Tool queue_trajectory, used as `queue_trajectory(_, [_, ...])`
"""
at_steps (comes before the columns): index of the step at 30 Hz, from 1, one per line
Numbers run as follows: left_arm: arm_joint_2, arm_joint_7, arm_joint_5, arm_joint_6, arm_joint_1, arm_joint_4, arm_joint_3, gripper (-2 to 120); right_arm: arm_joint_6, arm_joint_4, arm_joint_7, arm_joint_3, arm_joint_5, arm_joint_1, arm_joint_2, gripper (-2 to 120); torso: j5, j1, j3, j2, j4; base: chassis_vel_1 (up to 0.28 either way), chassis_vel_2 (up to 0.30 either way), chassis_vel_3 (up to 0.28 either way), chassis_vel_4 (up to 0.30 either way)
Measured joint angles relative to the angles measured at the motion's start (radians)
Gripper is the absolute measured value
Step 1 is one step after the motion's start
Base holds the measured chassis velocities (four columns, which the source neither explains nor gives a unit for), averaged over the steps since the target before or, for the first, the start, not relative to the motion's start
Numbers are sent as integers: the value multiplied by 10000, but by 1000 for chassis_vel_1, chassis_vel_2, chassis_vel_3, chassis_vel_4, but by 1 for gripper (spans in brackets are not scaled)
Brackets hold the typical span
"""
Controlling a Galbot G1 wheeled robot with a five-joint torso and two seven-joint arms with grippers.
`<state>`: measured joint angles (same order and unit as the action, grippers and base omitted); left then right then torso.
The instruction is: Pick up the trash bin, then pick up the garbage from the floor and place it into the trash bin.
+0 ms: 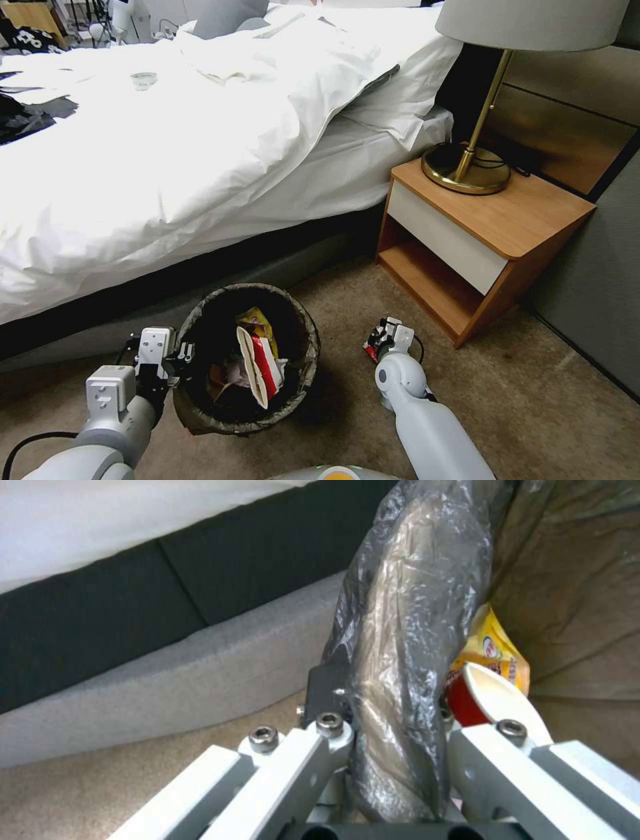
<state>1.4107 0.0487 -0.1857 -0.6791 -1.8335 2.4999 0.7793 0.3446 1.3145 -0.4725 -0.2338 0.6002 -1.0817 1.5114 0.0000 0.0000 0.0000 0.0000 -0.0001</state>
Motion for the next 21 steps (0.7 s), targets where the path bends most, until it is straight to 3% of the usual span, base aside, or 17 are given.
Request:
queue_trajectory(3, [-4, 4, 0, 12, 27, 0, -19, 3, -23, -2, 1, -35, -15, -7, 9, 0, 1, 0, 0, 0, 2, 0, 0, 0, 0])
queue_trajectory(14, [8, 17, -4, 16, 52, 0, -31, 3, -121, 274, 36, -140, -169, -144, -139, 0, 2, 0, 0, 0, 1, 0, 0, 0, 0])
queue_trajectory(17, [-17, 26, -22, 16, 68, 0, -35, 3, -199, 886, 522, -241, -554, -342, -490, 0, 3, 0, 0, 0, 0, 0, 0, 0, 0])
queue_trajectory(20, [-36, 29, -65, 16, 110, 0, -64, 3, -222, 2875, 1251, -383, -840, -806, -1313, 0, 0, -1, -1, 0, 0, 0, 0, 0, 0])
queue_trajectory(21, [-36, 29, -65, 16, 110, 0, -64, 3, -222, 2875, 1251, -383, -840, -806, -1313, 0, 0, -1, -1, 0, 0, 0, 0, 0, 0])
